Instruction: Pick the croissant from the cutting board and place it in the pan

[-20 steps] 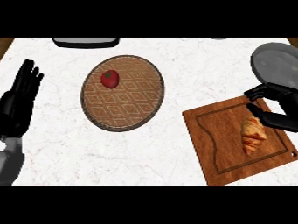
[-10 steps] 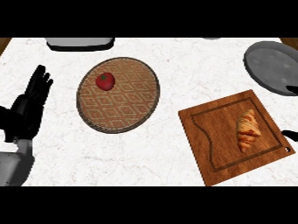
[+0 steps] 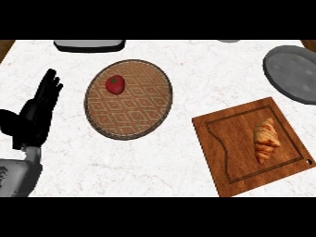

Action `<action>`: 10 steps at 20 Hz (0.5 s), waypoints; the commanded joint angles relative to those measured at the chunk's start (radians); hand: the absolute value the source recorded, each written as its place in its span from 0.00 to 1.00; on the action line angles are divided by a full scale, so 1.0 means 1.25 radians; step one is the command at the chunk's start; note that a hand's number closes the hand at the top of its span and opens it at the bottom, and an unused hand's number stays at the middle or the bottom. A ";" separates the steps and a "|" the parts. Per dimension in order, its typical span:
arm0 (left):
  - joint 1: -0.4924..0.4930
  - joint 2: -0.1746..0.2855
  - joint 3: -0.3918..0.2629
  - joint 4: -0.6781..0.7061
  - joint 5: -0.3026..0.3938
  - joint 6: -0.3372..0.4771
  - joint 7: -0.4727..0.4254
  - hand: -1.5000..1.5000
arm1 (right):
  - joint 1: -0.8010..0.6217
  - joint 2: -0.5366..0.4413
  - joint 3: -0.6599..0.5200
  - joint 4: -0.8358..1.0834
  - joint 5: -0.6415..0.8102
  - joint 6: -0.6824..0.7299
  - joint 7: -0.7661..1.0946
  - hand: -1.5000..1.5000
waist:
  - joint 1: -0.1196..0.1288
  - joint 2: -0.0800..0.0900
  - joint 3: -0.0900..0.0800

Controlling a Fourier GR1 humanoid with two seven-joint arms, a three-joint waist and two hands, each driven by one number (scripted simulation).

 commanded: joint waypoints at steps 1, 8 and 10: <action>0.004 -0.020 -0.014 0.009 -0.017 -0.011 -0.020 0.50 | -0.100 -0.023 0.029 -0.032 -0.032 0.106 0.159 0.00 | 0.012 0.003 0.001; -0.015 0.003 0.030 0.003 -0.007 -0.039 0.013 0.50 | -0.340 0.086 0.151 0.008 0.018 0.168 0.306 0.00 | 0.023 0.005 0.002; -0.050 -0.021 0.025 -0.004 -0.021 -0.012 0.052 0.50 | -0.360 0.148 0.158 -0.009 0.014 0.170 0.368 0.00 | 0.014 0.003 0.002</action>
